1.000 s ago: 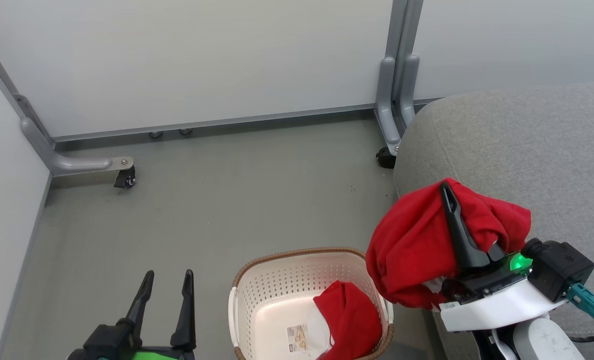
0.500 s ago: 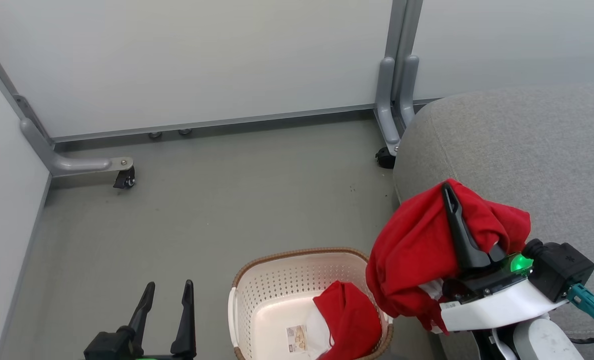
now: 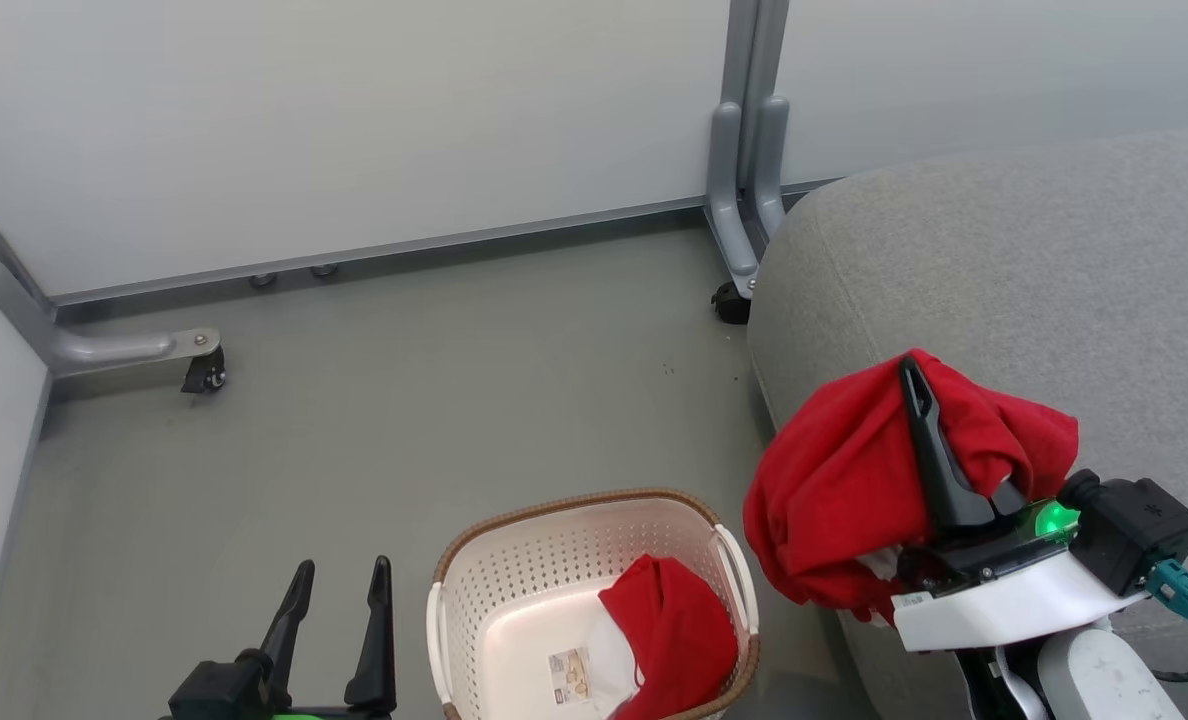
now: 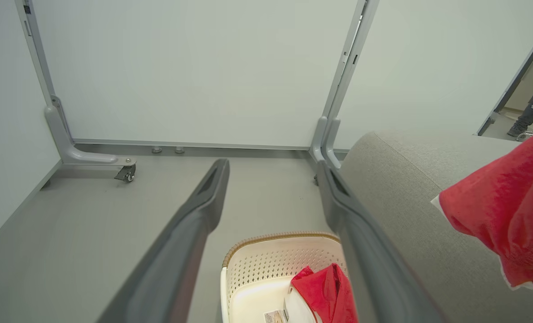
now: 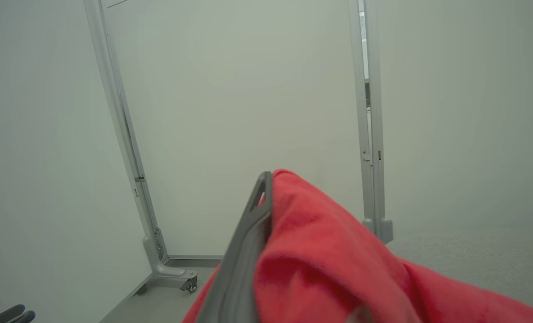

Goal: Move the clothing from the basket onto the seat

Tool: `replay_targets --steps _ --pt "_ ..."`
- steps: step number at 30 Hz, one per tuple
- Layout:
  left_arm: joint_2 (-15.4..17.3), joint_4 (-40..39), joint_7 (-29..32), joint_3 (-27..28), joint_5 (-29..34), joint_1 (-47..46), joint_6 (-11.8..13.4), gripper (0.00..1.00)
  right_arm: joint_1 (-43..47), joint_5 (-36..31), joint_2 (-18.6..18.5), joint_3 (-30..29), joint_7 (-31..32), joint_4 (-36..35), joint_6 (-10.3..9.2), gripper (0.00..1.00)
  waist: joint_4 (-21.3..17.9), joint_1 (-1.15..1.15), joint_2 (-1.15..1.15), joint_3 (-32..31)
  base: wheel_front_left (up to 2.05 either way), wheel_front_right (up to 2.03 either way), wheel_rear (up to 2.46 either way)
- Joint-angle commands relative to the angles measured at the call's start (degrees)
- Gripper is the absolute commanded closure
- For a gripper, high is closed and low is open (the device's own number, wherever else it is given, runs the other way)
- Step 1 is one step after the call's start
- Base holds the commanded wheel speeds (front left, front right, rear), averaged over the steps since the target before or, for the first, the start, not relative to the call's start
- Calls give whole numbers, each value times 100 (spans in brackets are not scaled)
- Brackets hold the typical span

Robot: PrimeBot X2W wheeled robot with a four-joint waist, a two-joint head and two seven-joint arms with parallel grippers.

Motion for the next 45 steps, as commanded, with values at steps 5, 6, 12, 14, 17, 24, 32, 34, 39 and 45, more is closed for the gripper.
replay_targets --steps 5,6,12,14,17,24,32,34,39,45 --pt "5 -36 5 -17 -4 -135 -15 0 -146 -89 -71 -32 -18 -63 0 100 -542 0 0 153 0 0 0" --pt "7 -35 5 -18 -16 -155 -15 0 -160 -84 -72 -26 -18 -73 0 100 -651 0 0 179 0 0 0" --pt "7 -58 4 -91 -16 -280 -15 0 -253 24 -146 -96 -17 -140 -2 100 -1285 0 0 328 0 0 0" --pt "7 -52 5 -123 -2 -328 -15 0 -268 3 -175 -107 -18 -147 -1 100 -1502 0 0 372 0 0 0" --pt "7 -44 5 -162 6 -402 -15 0 -294 14 -171 -197 -18 -173 -1 100 -1794 0 0 431 0 0 0" --pt "11 -53 5 -262 59 -528 -14 0 -325 110 -152 -298 -18 -157 -1 100 -2462 0 0 558 0 0 0" --pt "13 54 4 -566 155 -824 -14 0 -211 4 -63 -601 -18 -335 -1 100 -2797 0 0 823 0 0 0" --pt "13 113 5 -674 183 -949 -14 0 -169 -26 -20 -702 -18 -395 -1 100 -2833 0 0 886 0 0 0" --pt "27 214 5 -875 177 -1169 -14 0 -97 -58 44 -860 -18 -514 -1 100 -2891 0 0 1004 0 0 0" --pt "46 251 5 -944 152 -1262 -14 0 -62 -107 85 -928 -18 -587 -1 100 -2918 0 0 1070 0 0 0"
